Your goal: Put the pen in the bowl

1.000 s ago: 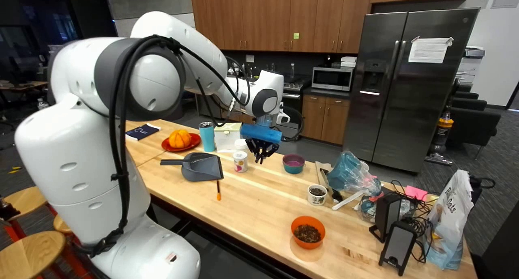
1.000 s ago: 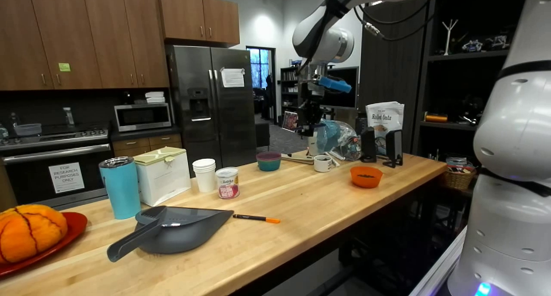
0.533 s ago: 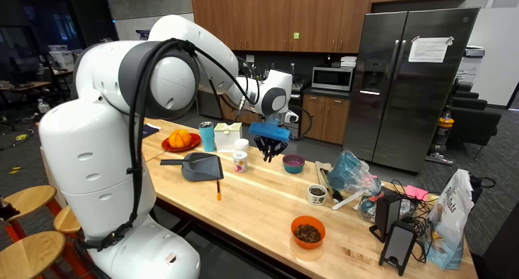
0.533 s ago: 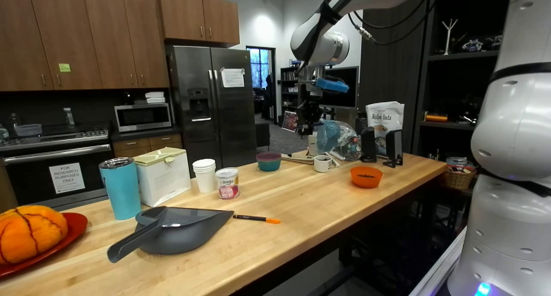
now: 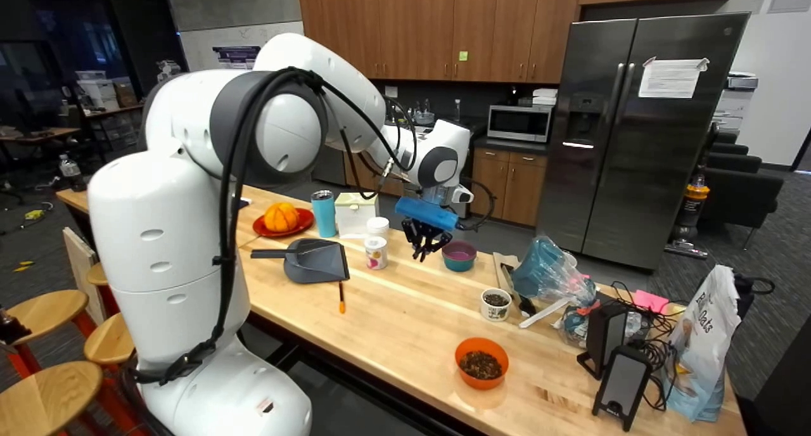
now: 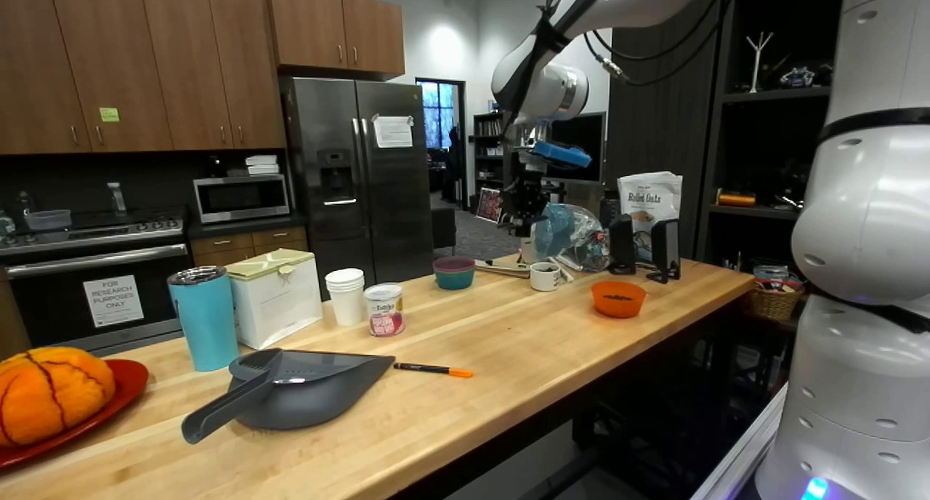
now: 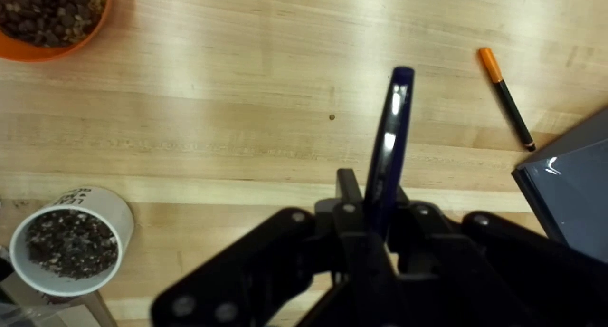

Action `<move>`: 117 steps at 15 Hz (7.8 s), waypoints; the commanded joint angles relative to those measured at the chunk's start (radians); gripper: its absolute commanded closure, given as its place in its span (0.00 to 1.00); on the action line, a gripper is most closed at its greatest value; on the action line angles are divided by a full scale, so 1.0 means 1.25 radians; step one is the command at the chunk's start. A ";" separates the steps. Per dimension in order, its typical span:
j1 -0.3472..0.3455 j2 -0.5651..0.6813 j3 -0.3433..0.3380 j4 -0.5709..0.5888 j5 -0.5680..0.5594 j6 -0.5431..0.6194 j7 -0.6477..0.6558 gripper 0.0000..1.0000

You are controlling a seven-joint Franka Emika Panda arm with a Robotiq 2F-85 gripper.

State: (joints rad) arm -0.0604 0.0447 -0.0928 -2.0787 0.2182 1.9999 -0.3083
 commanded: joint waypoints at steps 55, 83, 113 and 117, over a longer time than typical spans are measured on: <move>-0.037 0.762 0.097 1.045 0.028 -0.343 0.031 0.96; -0.196 0.732 0.056 1.035 0.016 -0.343 -0.100 0.30; -0.131 0.438 0.084 0.502 0.129 0.066 0.068 0.00; -0.083 0.362 0.092 0.350 0.126 0.154 0.153 0.00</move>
State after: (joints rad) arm -0.2136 0.6197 0.0222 -1.4465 0.3755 2.1063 -0.2040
